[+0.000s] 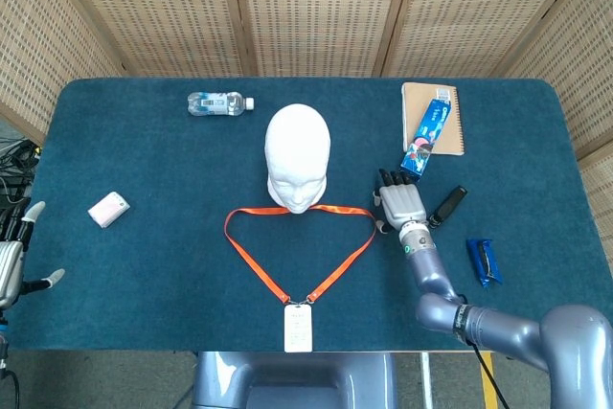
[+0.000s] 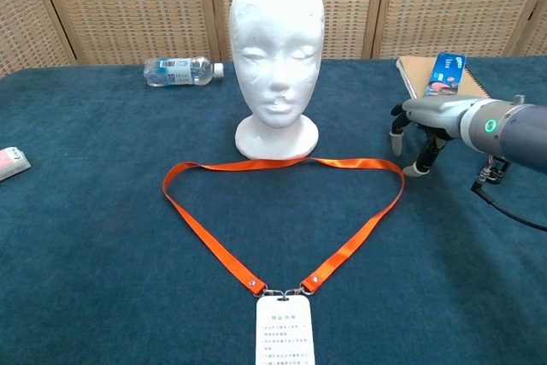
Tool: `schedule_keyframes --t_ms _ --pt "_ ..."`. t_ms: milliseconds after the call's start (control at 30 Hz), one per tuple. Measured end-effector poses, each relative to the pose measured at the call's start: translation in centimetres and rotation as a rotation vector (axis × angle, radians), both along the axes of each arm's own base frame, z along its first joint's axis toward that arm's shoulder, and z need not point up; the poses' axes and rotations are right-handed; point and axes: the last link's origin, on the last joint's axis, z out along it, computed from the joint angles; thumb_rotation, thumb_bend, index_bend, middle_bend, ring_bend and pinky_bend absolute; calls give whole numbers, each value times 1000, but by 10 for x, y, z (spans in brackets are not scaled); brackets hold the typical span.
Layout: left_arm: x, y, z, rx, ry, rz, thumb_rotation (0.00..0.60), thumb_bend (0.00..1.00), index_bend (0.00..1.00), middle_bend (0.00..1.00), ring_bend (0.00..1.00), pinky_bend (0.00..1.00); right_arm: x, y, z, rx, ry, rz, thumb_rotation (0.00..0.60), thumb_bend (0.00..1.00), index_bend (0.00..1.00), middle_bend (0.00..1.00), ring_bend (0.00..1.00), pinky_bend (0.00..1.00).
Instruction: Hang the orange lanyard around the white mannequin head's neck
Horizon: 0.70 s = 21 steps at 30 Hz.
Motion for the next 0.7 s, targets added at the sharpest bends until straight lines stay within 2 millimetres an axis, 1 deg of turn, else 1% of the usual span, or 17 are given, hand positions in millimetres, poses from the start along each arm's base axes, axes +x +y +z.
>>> schedule_keyframes --t_ms 400,567,700 --pt "0 0 0 -2 -2 1 600 0 0 0 0 0 3 1 -10 11 4 -8 600 514 511 0 0 0" --pt "0 1 -1 -3 -3 2 600 0 0 0 0 0 6 0 -8 -11 -3 -6 600 523 511 0 0 0" --pt "0 0 -1 -4 -3 1 600 0 0 0 0 0 13 -1 -4 -27 -26 -1 600 538 510 0 0 0"
